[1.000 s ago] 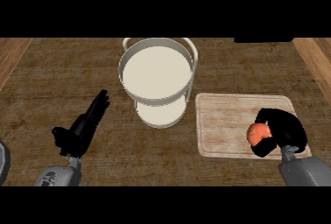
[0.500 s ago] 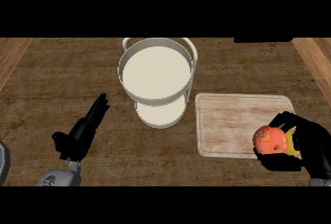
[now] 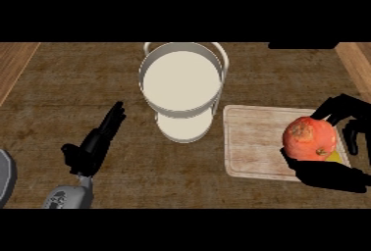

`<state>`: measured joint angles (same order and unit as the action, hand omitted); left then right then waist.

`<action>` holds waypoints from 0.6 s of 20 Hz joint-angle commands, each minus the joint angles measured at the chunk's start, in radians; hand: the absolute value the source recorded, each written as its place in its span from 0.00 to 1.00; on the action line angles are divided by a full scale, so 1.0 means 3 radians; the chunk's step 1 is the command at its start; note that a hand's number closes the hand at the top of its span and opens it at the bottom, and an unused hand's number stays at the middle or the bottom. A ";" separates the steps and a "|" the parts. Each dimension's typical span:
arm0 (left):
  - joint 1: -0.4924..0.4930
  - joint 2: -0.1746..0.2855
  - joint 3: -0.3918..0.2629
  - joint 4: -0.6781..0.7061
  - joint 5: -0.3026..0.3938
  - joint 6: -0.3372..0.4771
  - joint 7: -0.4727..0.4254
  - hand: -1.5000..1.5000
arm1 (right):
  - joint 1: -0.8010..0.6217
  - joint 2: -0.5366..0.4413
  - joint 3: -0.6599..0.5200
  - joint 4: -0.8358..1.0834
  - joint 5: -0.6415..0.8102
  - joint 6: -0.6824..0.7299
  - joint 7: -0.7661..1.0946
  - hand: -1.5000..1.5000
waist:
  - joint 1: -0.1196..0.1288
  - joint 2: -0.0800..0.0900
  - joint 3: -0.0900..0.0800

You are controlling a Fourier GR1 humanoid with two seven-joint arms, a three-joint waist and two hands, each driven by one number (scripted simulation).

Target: Pick the squash from the cutting board and place it in the tiered basket

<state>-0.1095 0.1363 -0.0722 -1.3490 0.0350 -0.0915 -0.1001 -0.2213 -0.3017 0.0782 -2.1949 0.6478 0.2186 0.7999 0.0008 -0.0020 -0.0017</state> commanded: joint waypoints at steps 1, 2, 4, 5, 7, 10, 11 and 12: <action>-0.0038 -0.0095 -0.0082 0.0017 -0.0089 0.0063 0.0043 0.50 | -0.0848 0.0252 0.0171 0.0098 0.0067 0.0161 0.0705 1.00 | 0.0041 0.0007 0.0000; 0.0103 -0.0048 -0.0052 -0.0030 -0.0045 0.0003 -0.0031 0.50 | -0.1087 0.0170 -0.0024 0.0013 -0.0132 0.0360 0.0873 1.00 | 0.0042 0.0001 -0.0001; -0.0097 -0.0031 0.0021 -0.0049 0.0019 -0.0021 0.0134 0.50 | -0.1419 0.0339 0.0108 0.0526 0.0026 0.0219 0.0864 1.00 | 0.0045 0.0009 0.0001; -0.0067 0.0060 0.0058 -0.0056 0.0032 -0.0088 0.0083 0.50 | -0.1672 0.0379 0.0090 0.0787 0.0090 0.0191 0.0928 1.00 | 0.0072 0.0012 0.0000; -0.0091 -0.0073 -0.0028 -0.0047 -0.0027 0.0010 0.0138 0.50 | -0.2025 0.0468 0.0005 0.1057 0.0010 0.0256 0.1069 1.00 | 0.0066 0.0009 0.0000; -0.0015 -0.0113 -0.0064 -0.0007 -0.0104 0.0045 0.0013 0.50 | -0.2293 0.0604 -0.0031 0.1585 0.0090 0.0096 0.0867 1.00 | 0.0054 0.0014 0.0002; 0.0008 -0.0088 -0.0046 -0.0013 -0.0070 -0.0015 -0.0019 0.50 | -0.2425 0.0710 0.0018 0.1630 0.0187 0.0014 0.0948 1.00 | 0.0049 0.0010 0.0002; -0.0053 0.0031 0.0037 -0.0081 0.0008 -0.0089 0.0166 0.50 | -0.2454 0.0786 -0.0021 0.1929 0.0208 -0.0135 0.0805 1.00 | 0.0075 0.0018 0.0002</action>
<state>-0.1153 0.1244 -0.0780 -1.3634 0.0256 -0.1011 -0.0807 -0.8350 -0.1294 0.0820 -1.7941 0.6855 0.2324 1.0027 0.0187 0.0011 -0.0016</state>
